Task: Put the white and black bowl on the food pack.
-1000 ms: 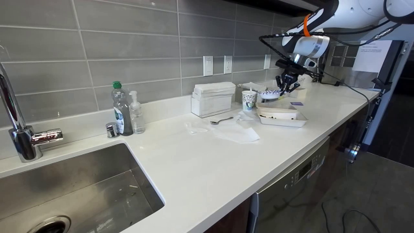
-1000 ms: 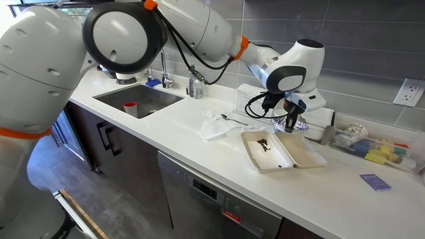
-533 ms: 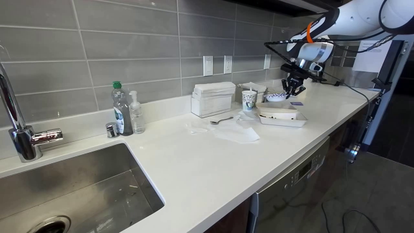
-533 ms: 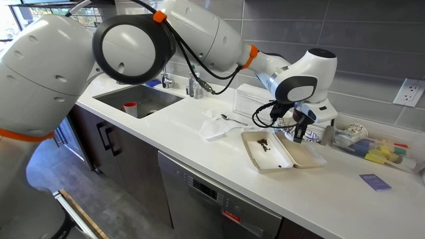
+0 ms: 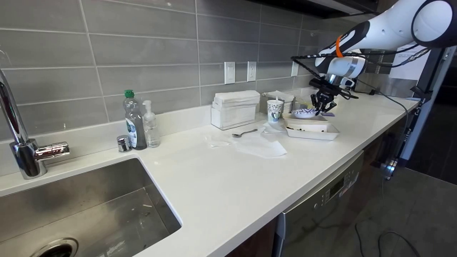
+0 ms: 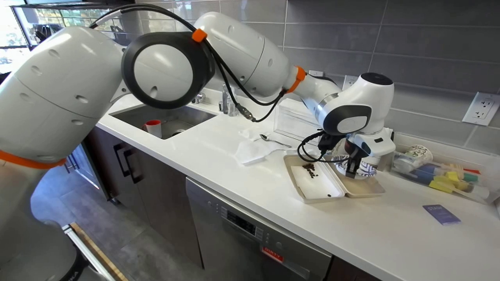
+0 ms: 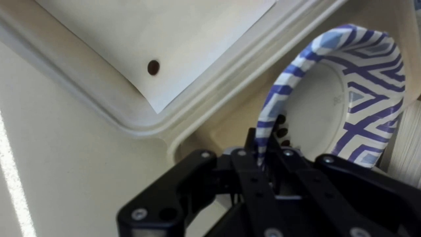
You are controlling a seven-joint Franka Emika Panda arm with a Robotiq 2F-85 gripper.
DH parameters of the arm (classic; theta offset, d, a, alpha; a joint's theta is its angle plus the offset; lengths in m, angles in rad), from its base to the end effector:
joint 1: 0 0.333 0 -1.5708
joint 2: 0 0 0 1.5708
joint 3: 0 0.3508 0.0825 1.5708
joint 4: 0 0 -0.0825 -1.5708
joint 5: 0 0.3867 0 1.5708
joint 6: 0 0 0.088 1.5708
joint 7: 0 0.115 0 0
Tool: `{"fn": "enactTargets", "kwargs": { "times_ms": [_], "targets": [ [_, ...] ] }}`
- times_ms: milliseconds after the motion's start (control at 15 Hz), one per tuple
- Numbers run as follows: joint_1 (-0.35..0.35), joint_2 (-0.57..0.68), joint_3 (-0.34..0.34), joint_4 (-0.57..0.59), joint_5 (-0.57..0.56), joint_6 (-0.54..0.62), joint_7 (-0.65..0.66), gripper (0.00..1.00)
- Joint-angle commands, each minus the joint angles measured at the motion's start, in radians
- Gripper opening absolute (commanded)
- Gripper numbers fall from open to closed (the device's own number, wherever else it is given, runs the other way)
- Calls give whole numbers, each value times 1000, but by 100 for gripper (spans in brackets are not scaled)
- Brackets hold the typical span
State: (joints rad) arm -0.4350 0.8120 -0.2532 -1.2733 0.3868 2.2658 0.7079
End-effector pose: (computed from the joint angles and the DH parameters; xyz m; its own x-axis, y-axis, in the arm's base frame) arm 0.6578 -0.4507 0.3118 0.0465 -0.9979 0.0459 -0.9675 -0.0564 -0.2466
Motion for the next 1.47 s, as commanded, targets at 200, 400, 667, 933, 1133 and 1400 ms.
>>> {"fn": "enactTargets", "kwargs": {
  "times_ms": [200,400,667,933,1133,1400],
  "targets": [
    [4,-29,10,23,-9,-33,-20,42],
    [16,-105,-3,46,-72,-165,-65,64],
    [14,-209,10,64,-134,-451,-186,95],
    [40,-312,15,30,-196,-633,-326,100],
    [83,-394,24,-23,-262,-682,-429,100],
    [110,-395,30,4,-296,-677,-454,100]
  ]
}}
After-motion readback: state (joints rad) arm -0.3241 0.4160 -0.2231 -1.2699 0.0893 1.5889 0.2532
